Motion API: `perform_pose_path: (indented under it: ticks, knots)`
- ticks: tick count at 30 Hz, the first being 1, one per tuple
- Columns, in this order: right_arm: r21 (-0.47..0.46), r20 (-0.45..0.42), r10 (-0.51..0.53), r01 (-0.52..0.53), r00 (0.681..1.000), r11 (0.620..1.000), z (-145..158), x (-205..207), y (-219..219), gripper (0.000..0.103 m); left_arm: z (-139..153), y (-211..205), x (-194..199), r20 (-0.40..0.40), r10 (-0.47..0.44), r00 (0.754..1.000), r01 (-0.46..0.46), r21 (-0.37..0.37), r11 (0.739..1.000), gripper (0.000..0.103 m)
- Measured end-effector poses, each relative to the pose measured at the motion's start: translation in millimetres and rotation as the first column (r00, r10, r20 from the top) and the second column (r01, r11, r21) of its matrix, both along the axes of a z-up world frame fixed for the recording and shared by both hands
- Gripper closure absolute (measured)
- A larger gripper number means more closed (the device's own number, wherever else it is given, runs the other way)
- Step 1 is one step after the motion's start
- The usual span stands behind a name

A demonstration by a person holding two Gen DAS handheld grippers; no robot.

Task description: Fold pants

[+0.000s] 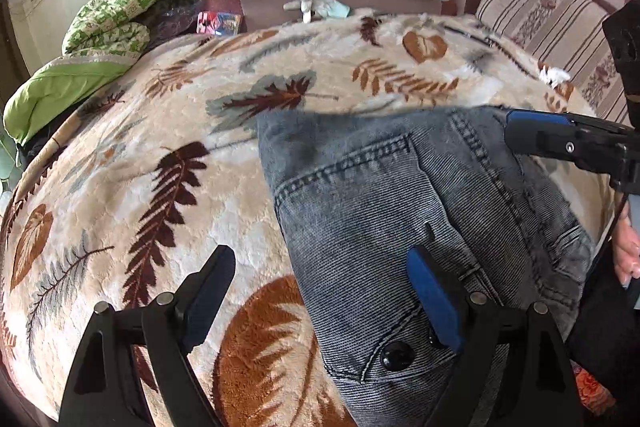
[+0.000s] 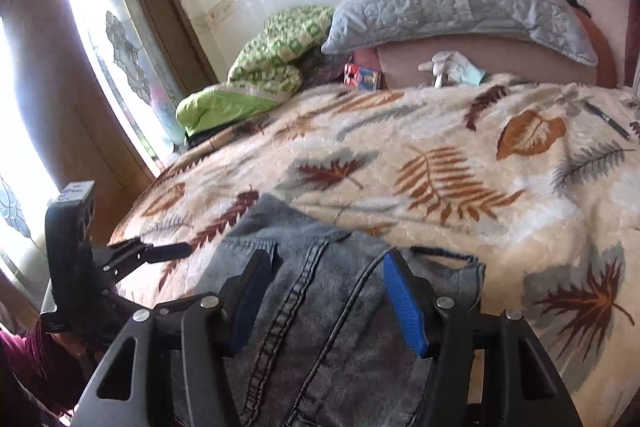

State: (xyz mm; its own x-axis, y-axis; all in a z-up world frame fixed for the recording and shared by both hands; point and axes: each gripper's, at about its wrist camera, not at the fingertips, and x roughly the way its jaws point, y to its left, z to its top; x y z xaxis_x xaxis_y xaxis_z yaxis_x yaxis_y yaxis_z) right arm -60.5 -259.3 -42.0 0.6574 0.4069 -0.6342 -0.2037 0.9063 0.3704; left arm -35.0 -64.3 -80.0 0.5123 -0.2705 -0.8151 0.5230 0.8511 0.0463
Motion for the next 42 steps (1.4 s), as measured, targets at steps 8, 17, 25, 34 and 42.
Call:
perform_pose_path:
  ticks: [8, 17, 25, 34, 42]
  knots:
    - [0.025, -0.2, -0.04, 0.046, 0.979, 0.999, -41, 11, -10, 0.04, -11, 2, 8, -0.043, 0.041, 0.998, -0.042, -0.024, 0.999, 0.0]
    - [0.252, -0.244, -0.12, 0.182, 0.962, 0.95, -60, -4, -39, 0.047, -23, 15, 16, -0.167, 0.085, 0.982, -0.108, -0.134, 0.985, 0.0]
    - [0.252, -0.227, -0.122, 0.179, 0.966, 0.951, -59, -6, -39, 0.047, -17, 18, 6, -0.138, 0.078, 0.987, -0.096, -0.125, 0.987, 0.0]
    - [0.292, -0.24, -0.11, 0.18, 0.964, 0.939, -63, -4, -44, 0.045, 26, 51, 6, 0.059, 0.189, 0.98, -0.175, -0.192, 0.966, 0.0]
    - [0.147, -0.178, -0.138, 0.165, 0.974, 0.975, -39, -14, -28, 0.041, 12, 59, 8, 0.003, 0.238, 0.971, -0.236, -0.119, 0.964, 0.0]
